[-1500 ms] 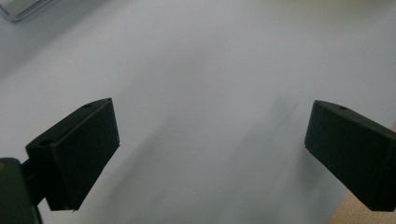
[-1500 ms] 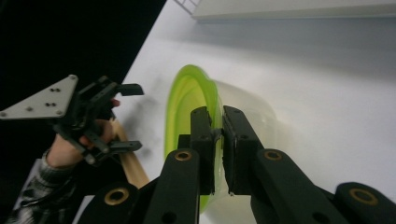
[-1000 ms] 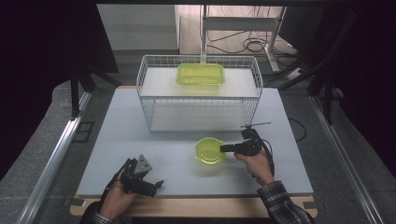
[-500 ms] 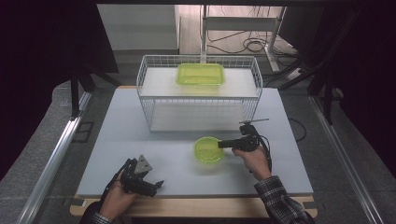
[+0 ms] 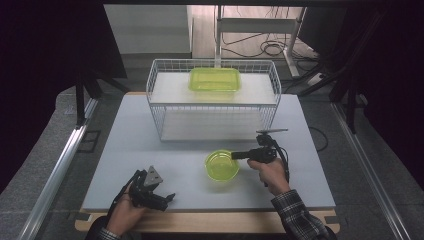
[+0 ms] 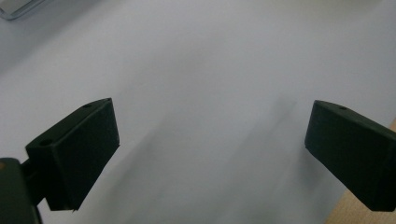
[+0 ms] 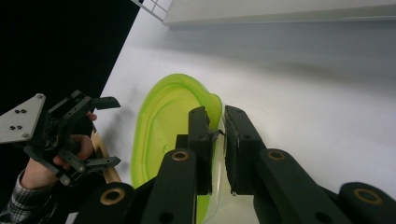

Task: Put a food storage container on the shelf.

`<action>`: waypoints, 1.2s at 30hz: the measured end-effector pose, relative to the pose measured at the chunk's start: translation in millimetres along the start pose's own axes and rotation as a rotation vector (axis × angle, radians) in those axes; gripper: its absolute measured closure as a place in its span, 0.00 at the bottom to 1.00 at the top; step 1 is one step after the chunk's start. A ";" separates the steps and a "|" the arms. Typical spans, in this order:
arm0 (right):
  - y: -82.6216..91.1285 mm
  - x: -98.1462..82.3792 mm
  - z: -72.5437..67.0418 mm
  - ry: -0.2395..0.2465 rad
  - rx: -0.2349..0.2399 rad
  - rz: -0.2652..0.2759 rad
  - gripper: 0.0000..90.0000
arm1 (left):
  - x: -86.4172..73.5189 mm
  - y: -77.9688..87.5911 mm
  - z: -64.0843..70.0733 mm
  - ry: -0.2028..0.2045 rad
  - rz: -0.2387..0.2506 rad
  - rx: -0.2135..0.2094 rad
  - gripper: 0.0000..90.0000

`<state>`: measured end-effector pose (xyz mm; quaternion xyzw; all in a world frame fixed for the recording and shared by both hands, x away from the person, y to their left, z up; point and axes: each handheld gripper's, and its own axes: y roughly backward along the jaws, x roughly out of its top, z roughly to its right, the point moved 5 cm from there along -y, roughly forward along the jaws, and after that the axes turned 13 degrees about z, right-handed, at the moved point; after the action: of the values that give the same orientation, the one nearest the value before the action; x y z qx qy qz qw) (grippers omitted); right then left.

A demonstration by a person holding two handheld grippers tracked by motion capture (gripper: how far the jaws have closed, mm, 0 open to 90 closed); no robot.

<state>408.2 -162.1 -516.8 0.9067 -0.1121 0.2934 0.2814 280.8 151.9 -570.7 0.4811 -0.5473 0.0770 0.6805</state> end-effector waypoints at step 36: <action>2.7 -14.7 -4.2 -0.011 -0.033 -0.019 0.90 | -0.2 0.0 0.2 -0.004 -0.003 -0.001 0.03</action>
<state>393.3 -161.4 -521.6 0.9046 -0.1099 0.2840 0.2983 280.5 151.9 -570.9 0.4816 -0.5478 0.0746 0.6800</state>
